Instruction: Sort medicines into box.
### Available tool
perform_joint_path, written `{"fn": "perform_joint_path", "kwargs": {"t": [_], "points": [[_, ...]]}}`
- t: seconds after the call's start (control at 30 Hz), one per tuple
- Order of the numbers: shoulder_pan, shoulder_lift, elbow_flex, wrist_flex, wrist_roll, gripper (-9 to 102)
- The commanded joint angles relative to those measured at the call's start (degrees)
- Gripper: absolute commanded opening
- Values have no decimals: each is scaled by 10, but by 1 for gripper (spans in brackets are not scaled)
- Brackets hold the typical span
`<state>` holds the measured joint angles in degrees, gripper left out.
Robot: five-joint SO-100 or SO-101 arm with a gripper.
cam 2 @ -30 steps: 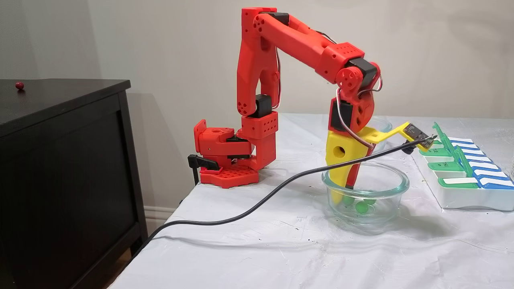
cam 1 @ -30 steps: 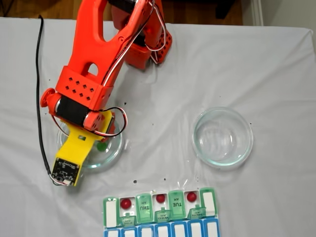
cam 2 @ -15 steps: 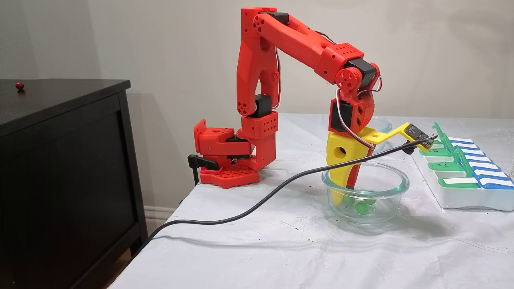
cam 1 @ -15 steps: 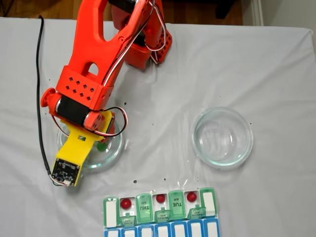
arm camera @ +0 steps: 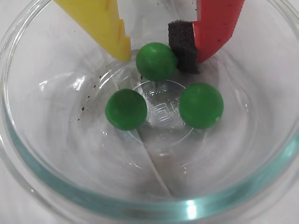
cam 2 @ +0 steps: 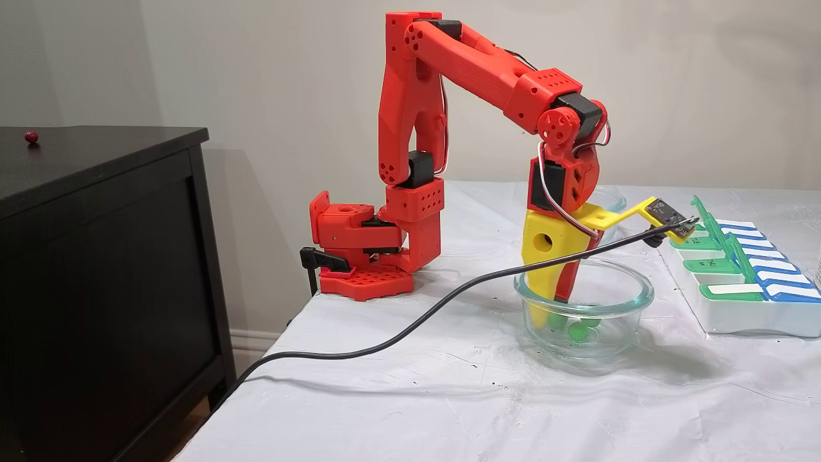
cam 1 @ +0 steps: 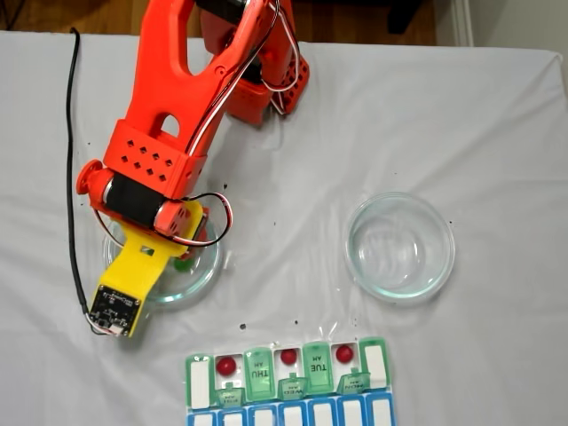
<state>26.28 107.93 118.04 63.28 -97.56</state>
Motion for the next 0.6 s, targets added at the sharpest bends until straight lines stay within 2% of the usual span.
{"fn": "perform_joint_path", "kwargs": {"t": [0.0,0.57], "points": [[-6,50,4,-13,4,18],[-2,74,41,-60,-1,17]]}}
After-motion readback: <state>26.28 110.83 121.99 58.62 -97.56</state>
